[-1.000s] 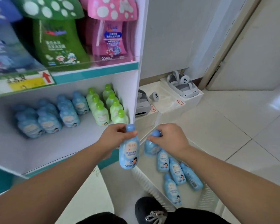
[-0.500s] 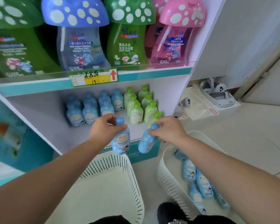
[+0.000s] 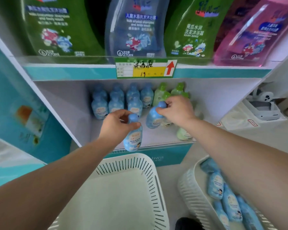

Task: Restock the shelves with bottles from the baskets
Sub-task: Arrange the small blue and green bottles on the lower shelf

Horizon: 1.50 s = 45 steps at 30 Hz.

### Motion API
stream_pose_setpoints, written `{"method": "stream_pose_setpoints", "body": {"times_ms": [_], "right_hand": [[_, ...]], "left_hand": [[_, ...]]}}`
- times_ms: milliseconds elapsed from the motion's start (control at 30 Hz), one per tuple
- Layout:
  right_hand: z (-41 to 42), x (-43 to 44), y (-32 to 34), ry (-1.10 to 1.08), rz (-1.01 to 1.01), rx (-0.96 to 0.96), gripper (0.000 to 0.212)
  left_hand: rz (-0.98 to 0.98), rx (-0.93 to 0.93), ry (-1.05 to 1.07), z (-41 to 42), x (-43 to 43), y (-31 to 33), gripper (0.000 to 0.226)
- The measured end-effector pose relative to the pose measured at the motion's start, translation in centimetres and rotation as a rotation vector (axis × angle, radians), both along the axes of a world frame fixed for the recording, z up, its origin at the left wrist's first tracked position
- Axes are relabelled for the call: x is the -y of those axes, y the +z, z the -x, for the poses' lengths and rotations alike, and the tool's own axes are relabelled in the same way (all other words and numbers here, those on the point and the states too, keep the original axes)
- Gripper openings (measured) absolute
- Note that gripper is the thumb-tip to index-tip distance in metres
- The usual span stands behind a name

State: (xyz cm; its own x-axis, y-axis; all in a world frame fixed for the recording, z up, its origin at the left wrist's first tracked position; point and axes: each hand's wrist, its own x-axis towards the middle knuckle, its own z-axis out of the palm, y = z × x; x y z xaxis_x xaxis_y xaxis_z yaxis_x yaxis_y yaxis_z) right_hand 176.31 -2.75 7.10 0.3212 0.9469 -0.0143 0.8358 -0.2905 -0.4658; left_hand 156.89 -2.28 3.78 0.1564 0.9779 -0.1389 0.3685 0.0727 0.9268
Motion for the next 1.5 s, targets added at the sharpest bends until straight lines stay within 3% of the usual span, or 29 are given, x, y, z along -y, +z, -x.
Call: {"method": "stream_pose_setpoints", "body": {"times_ms": [133, 633, 1067, 1500], "right_hand": [[0.3, -3.3, -0.9, 0.021, -0.003, 0.078, 0.023], [0.1, -8.9, -3.8, 0.046, 0.053, 0.253, 0.037], [0.2, -9.7, -4.5, 0.049, 0.072, 0.262, 0.034], [2.0, -6.7, -4.0, 0.009, -0.015, 0.172, 0.031]], "left_hand": [[0.011, -0.002, 0.007, 0.2, -1.0, -0.6, 0.025], [0.047, -0.024, -0.012, 1.3, -1.9, -0.8, 0.026], [0.033, -0.117, -0.032, 2.9, -2.4, -1.1, 0.025], [-0.154, -0.891, -0.120, 4.4, -6.2, 0.6, 0.017]]}}
